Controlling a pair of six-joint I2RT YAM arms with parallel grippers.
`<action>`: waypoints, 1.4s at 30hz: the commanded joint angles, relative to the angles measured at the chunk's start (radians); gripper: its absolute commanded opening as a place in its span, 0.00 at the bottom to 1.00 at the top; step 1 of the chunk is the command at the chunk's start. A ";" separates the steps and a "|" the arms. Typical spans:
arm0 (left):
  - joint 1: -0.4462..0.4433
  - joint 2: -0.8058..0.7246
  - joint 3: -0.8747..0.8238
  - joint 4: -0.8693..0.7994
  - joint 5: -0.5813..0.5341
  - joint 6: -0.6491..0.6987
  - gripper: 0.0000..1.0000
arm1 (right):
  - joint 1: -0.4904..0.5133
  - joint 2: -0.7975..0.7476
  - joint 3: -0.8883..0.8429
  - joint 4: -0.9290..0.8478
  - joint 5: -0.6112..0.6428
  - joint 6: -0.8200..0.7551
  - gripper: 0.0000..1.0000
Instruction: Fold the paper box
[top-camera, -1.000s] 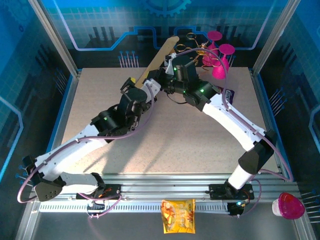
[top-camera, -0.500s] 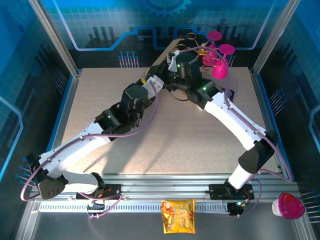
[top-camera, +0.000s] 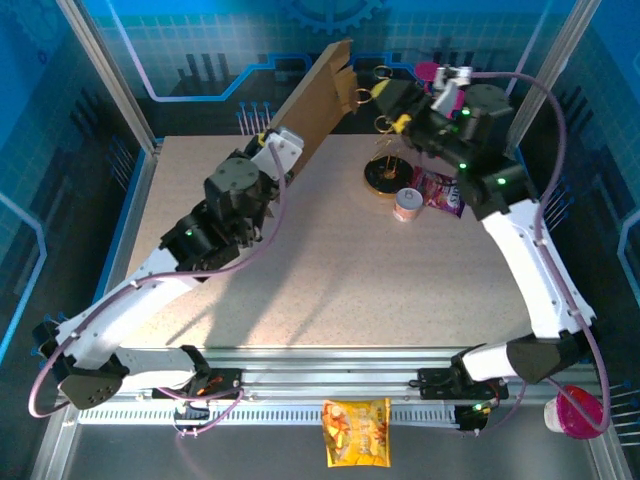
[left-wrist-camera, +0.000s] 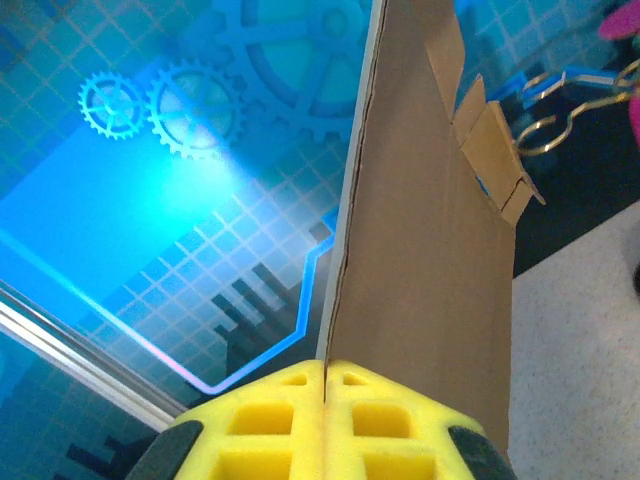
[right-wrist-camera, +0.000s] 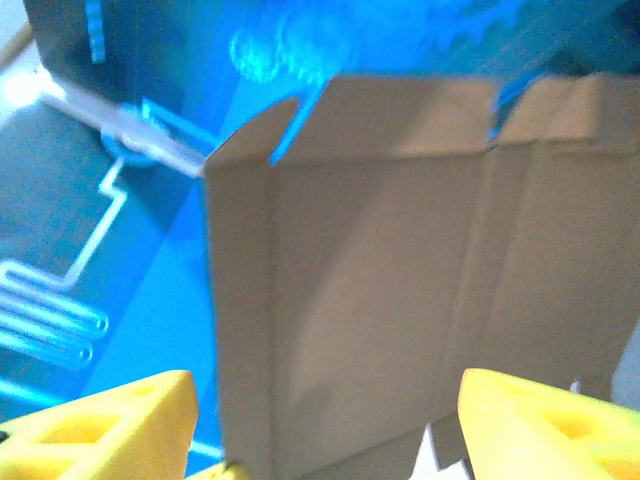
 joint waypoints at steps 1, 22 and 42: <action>0.003 -0.081 -0.012 0.090 0.079 0.019 0.00 | -0.103 -0.015 -0.064 -0.021 -0.037 0.121 0.69; 0.002 -0.316 -0.091 0.146 0.096 -0.007 0.00 | -0.145 0.060 -0.144 0.137 -0.120 0.484 0.76; 0.006 -0.333 0.064 0.113 0.147 -0.130 0.00 | -0.266 0.012 -0.302 0.483 -0.212 0.210 0.64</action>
